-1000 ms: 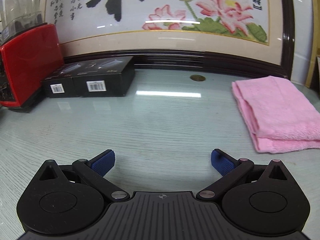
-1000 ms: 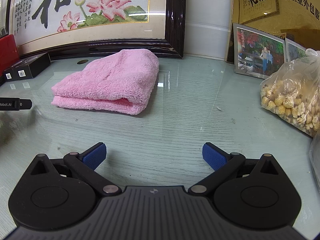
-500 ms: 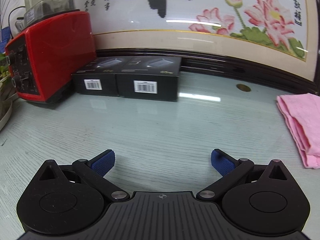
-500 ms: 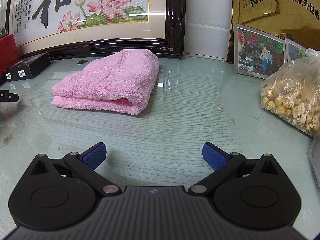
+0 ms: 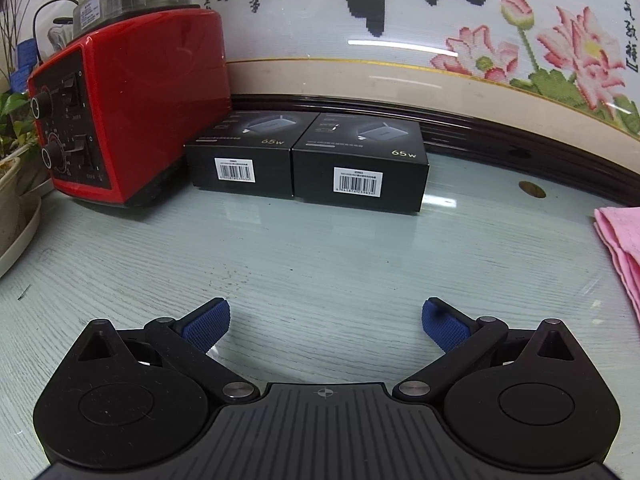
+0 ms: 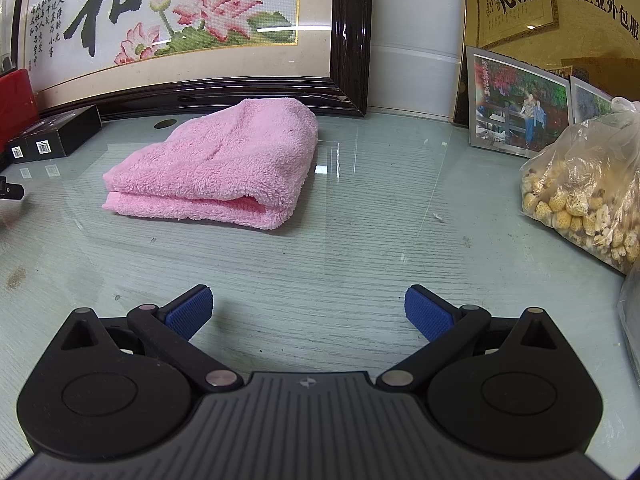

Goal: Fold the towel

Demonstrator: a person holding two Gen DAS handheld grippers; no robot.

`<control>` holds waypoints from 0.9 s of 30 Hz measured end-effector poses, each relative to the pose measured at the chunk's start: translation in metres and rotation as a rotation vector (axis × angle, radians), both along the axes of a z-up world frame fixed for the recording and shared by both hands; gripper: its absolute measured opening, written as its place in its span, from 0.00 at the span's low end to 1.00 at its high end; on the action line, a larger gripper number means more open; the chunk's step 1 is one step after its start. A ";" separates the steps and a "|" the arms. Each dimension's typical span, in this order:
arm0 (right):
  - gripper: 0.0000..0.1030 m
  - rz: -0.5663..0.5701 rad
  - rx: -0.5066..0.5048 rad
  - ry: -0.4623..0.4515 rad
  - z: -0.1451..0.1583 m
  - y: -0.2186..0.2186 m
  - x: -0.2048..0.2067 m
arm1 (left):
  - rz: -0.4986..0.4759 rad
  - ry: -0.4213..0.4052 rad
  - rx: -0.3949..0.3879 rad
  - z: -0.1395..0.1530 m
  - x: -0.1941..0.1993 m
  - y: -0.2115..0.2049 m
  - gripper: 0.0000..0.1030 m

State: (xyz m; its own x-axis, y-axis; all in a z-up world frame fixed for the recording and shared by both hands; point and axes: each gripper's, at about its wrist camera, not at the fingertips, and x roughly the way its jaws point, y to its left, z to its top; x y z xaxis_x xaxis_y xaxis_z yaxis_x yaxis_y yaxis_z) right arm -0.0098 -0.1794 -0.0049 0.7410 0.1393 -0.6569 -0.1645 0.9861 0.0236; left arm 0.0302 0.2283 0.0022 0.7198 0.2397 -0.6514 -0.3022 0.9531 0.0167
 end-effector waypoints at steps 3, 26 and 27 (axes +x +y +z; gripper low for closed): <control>1.00 0.000 0.000 0.000 0.000 0.000 0.000 | -0.003 0.000 -0.001 0.000 0.000 0.001 1.00; 1.00 -0.194 -0.068 0.015 0.001 -0.084 0.028 | -0.009 0.001 -0.004 -0.001 0.000 0.003 1.00; 1.00 -0.202 -0.052 0.016 0.000 -0.091 0.030 | -0.009 0.001 -0.004 -0.001 0.001 0.003 1.00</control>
